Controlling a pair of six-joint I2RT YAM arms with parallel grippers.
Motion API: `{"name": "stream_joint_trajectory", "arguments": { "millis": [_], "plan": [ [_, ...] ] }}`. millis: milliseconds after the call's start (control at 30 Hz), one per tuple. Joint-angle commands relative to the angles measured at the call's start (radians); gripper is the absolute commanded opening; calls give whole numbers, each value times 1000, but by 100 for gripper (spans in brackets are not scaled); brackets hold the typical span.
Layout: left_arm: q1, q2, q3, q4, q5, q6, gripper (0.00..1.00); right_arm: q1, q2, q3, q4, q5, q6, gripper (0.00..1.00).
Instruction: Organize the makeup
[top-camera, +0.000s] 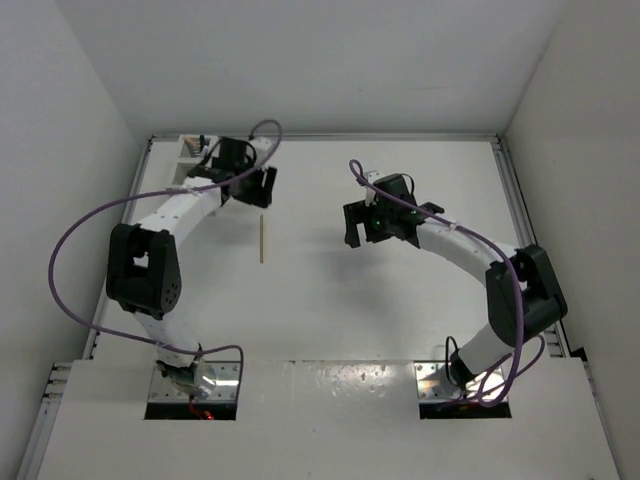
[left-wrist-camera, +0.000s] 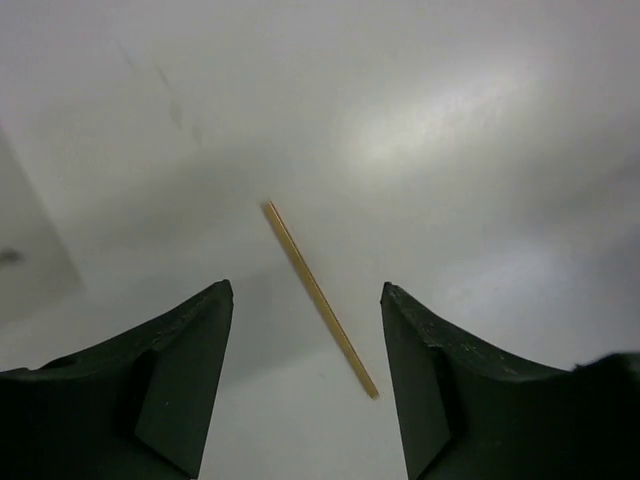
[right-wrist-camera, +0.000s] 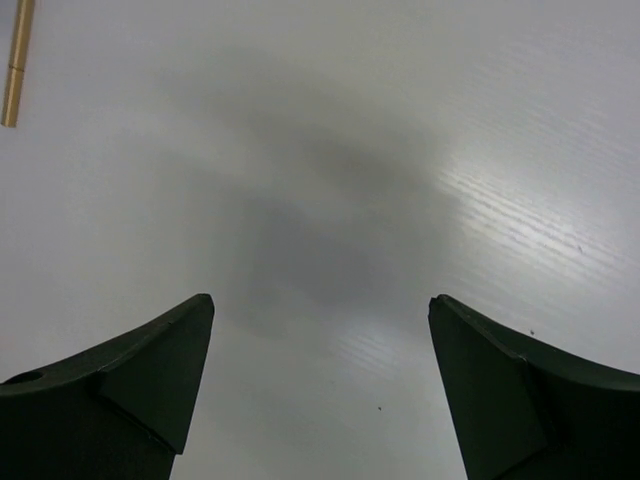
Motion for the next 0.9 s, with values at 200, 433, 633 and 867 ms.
{"name": "stream_joint_trajectory", "arguments": {
  "millis": [200,433,633,867],
  "plan": [
    [-124,89,-169,-51,-259,-135,69,5,-71,-57,-42,9,17,89],
    [-124,165,-201,9,-283,-153,65,5,-100,-108,-33,27,36,89],
    [-124,222,-241,68,-238,-164,38,5,-117,-119,-35,44,31,89],
    [-59,280,-163,5,-200,-194,0,0,-115,-106,-38,50,19,89]
  ]
}}
